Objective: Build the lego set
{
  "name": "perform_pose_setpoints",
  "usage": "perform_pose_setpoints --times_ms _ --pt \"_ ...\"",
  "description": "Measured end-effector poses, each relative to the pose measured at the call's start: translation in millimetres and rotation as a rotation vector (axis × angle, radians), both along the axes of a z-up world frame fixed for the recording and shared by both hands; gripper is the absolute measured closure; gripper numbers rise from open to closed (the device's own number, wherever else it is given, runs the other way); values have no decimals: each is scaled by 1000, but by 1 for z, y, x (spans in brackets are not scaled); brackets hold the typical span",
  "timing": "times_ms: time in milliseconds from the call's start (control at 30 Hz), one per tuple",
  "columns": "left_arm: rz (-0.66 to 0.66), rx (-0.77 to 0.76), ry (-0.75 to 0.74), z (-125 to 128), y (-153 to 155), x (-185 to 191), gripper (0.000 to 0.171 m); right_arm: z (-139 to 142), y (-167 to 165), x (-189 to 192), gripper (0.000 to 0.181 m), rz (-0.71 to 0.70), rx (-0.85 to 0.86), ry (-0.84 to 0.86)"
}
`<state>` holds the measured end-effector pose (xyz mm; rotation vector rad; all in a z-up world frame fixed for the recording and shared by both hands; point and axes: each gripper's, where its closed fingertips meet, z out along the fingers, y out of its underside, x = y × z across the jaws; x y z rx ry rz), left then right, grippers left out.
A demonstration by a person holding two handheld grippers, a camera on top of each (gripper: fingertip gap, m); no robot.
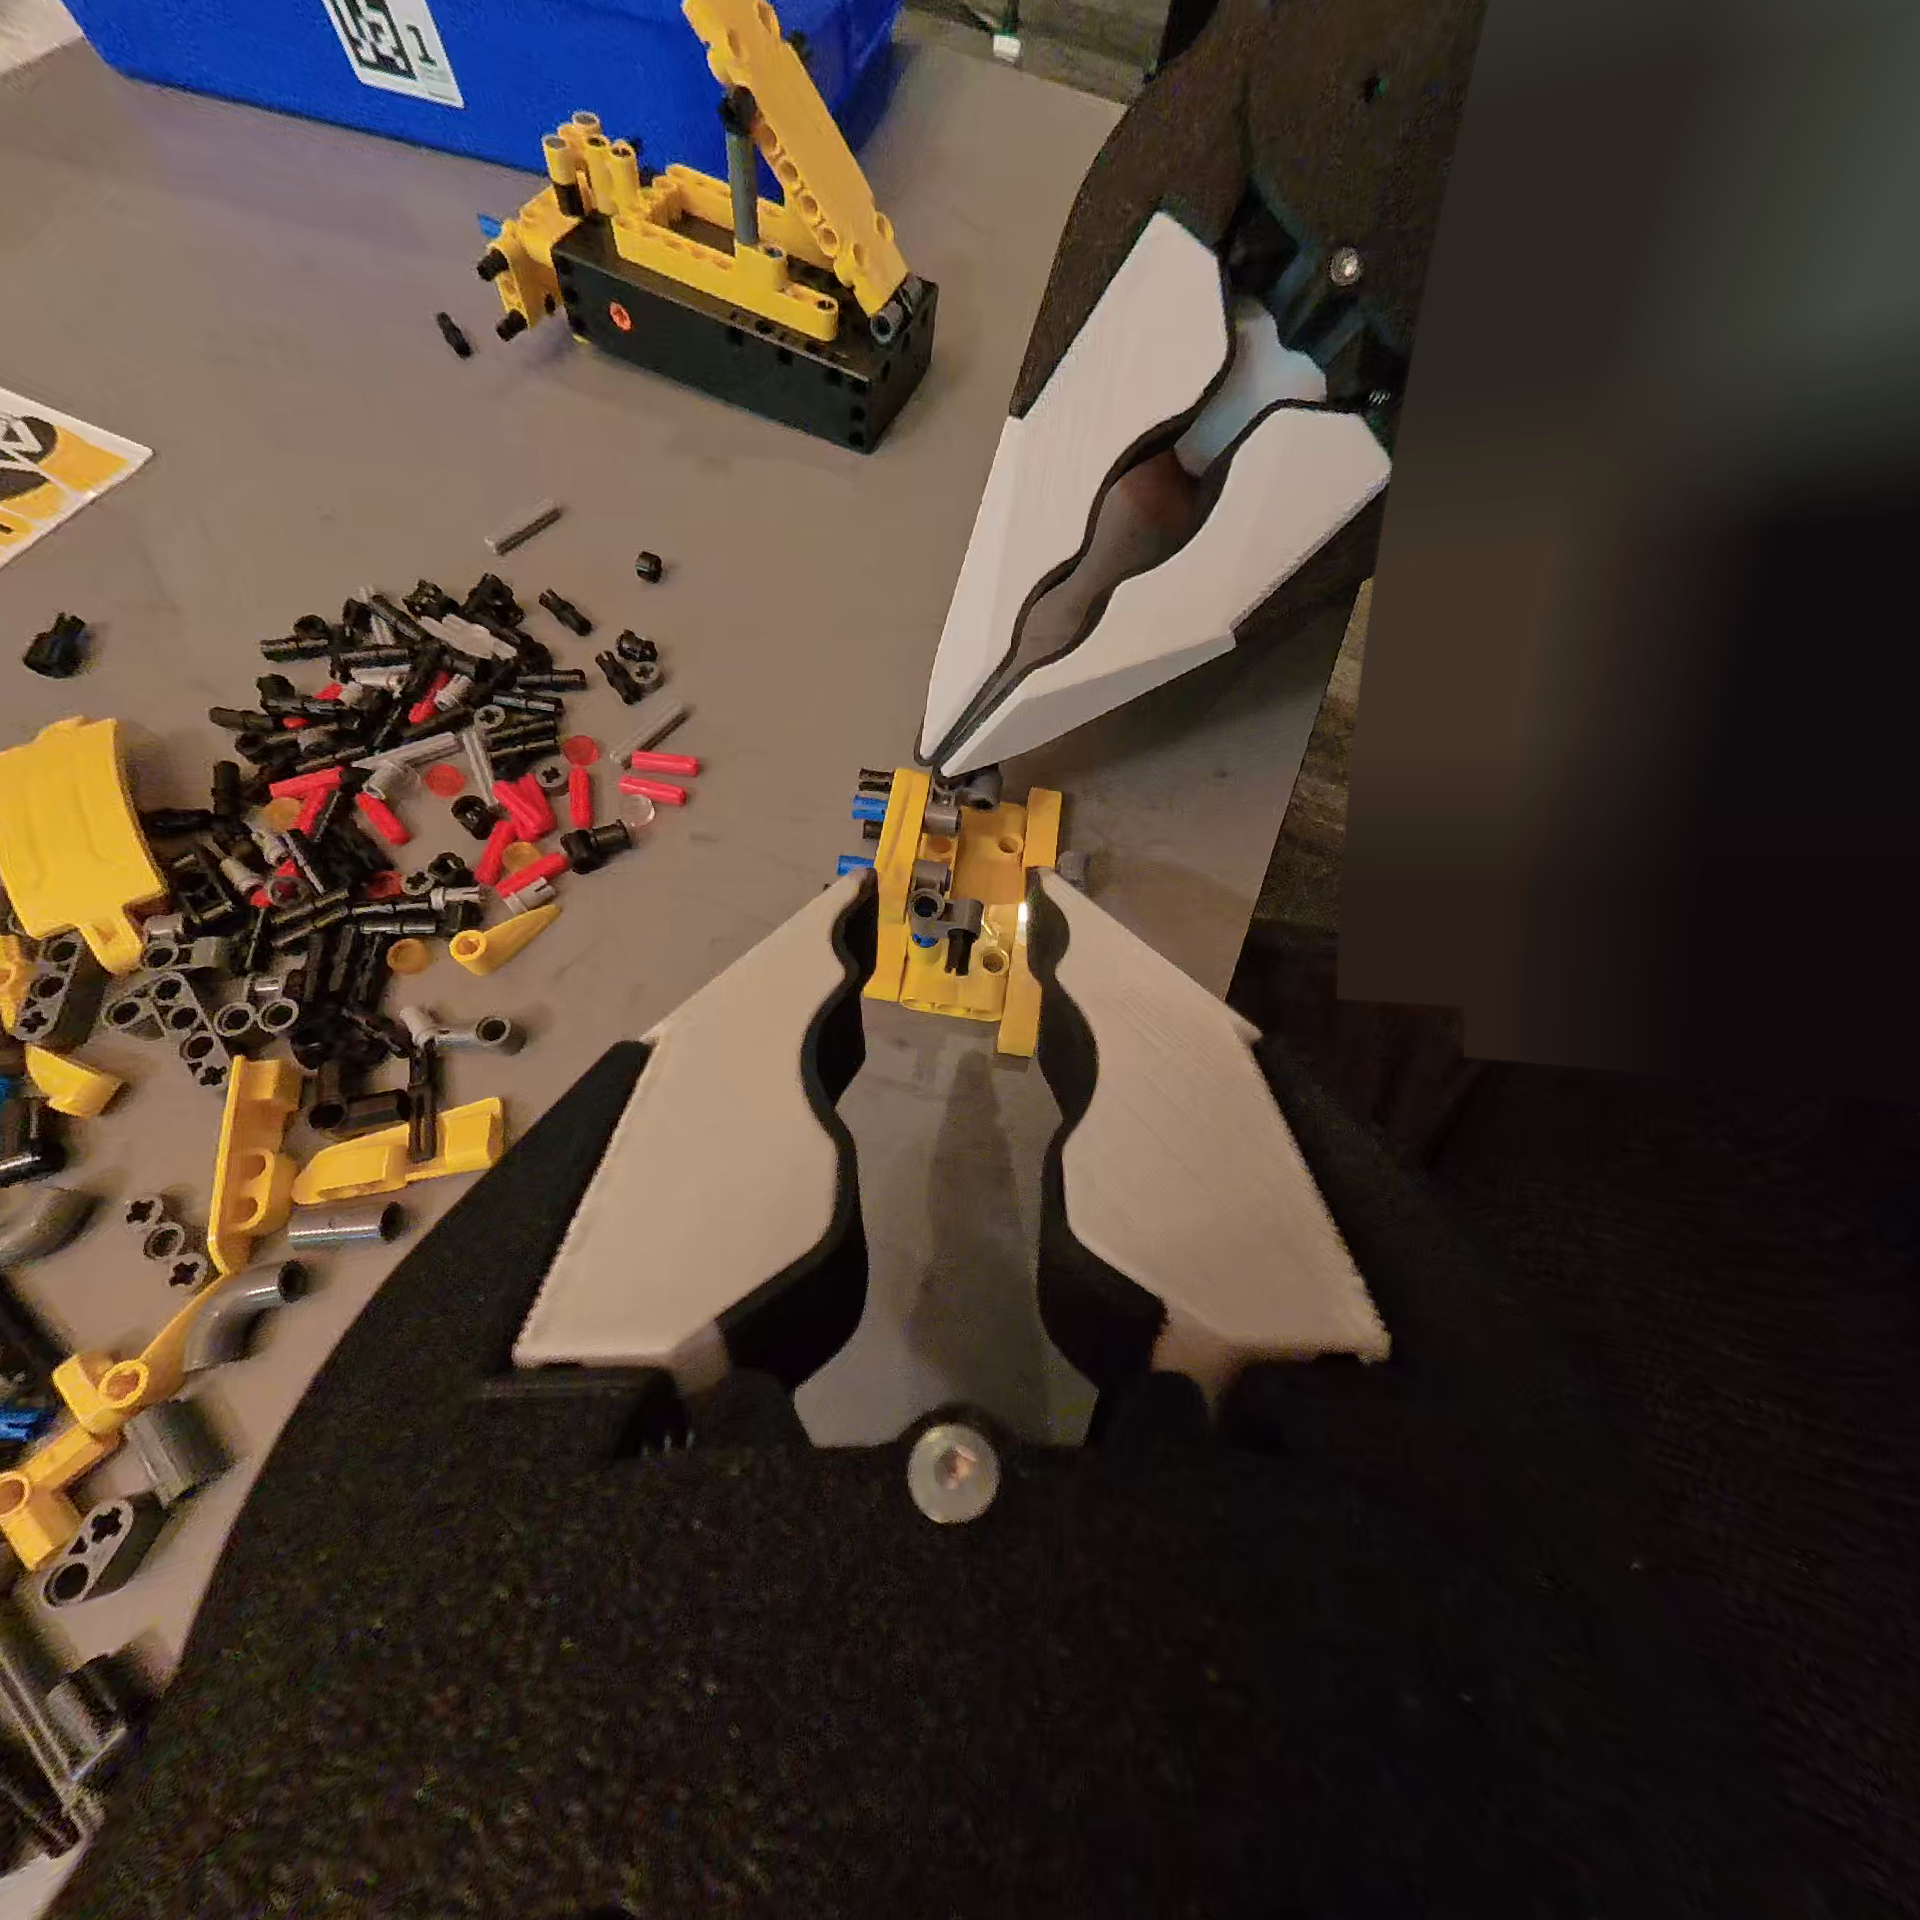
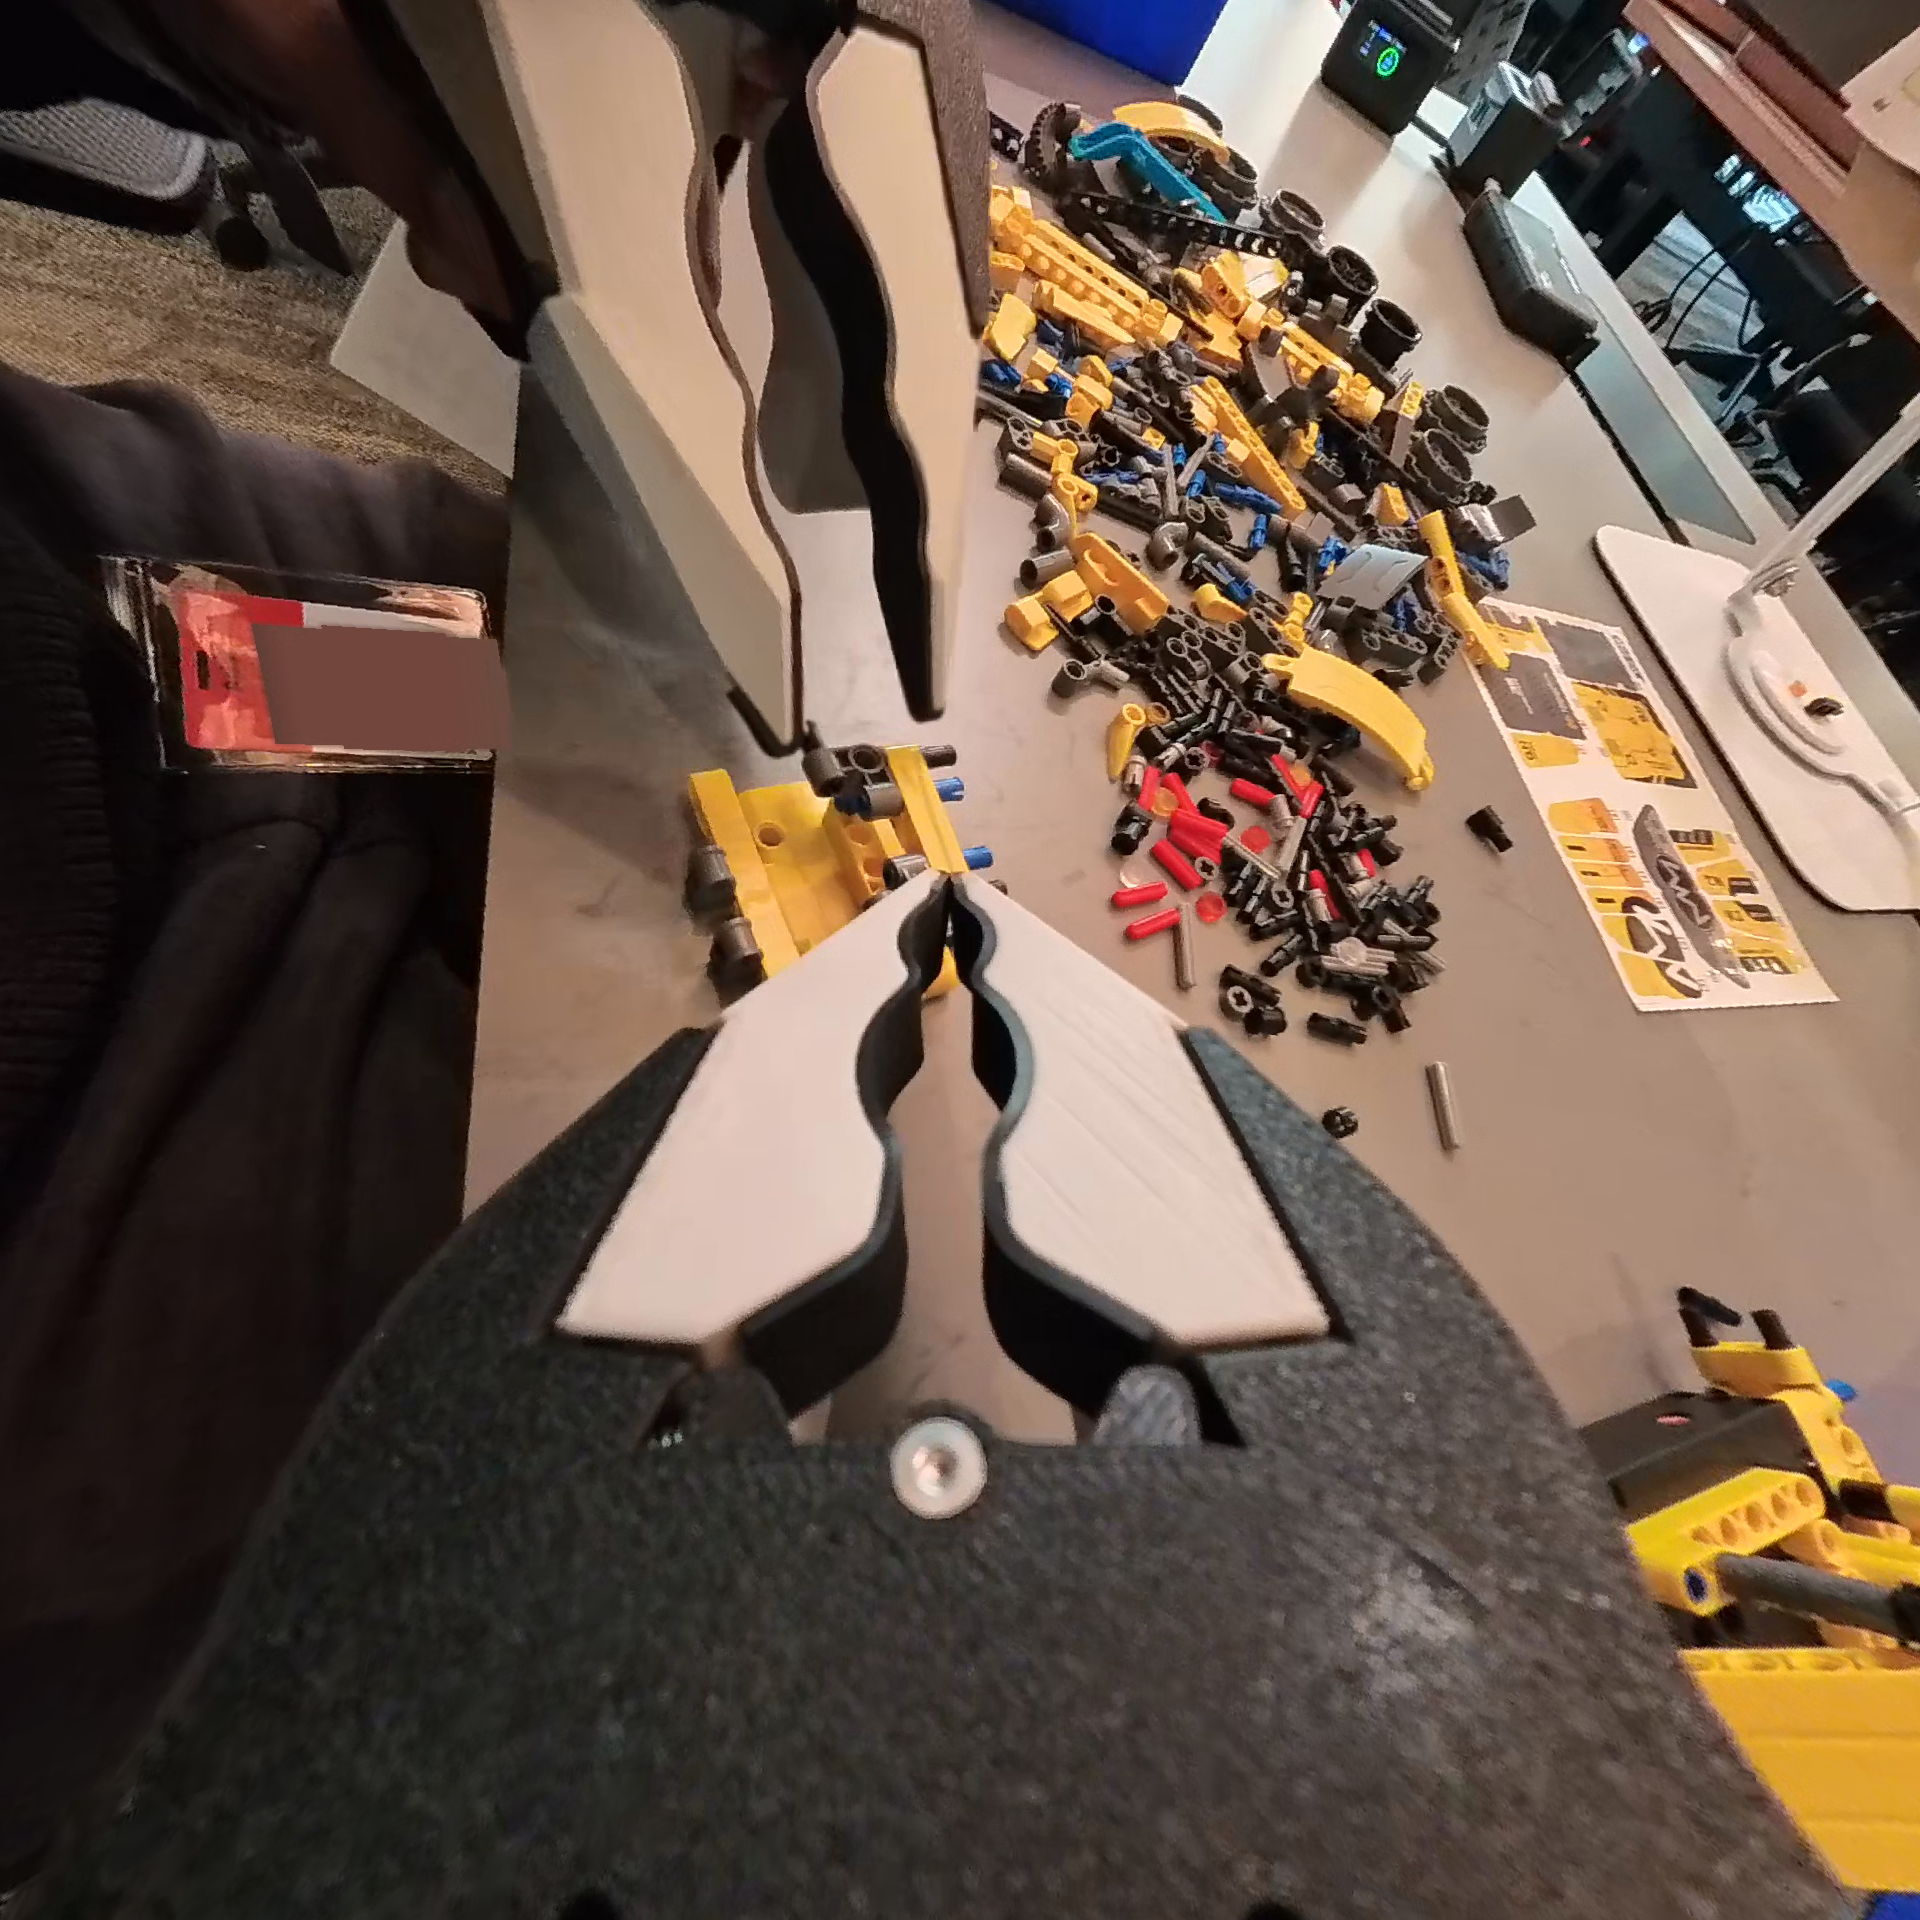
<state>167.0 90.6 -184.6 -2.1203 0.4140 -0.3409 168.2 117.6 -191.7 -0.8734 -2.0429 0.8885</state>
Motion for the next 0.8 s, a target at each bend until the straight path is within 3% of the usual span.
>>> perform_pose_setpoints --times_ms 433,800 --pt "10 -7 28 -6 0 2 162 0 -1 3 181 27 18 10" --pt "-37 1 34 -7 -3 12 163 0 0 4 181 32 13 12"
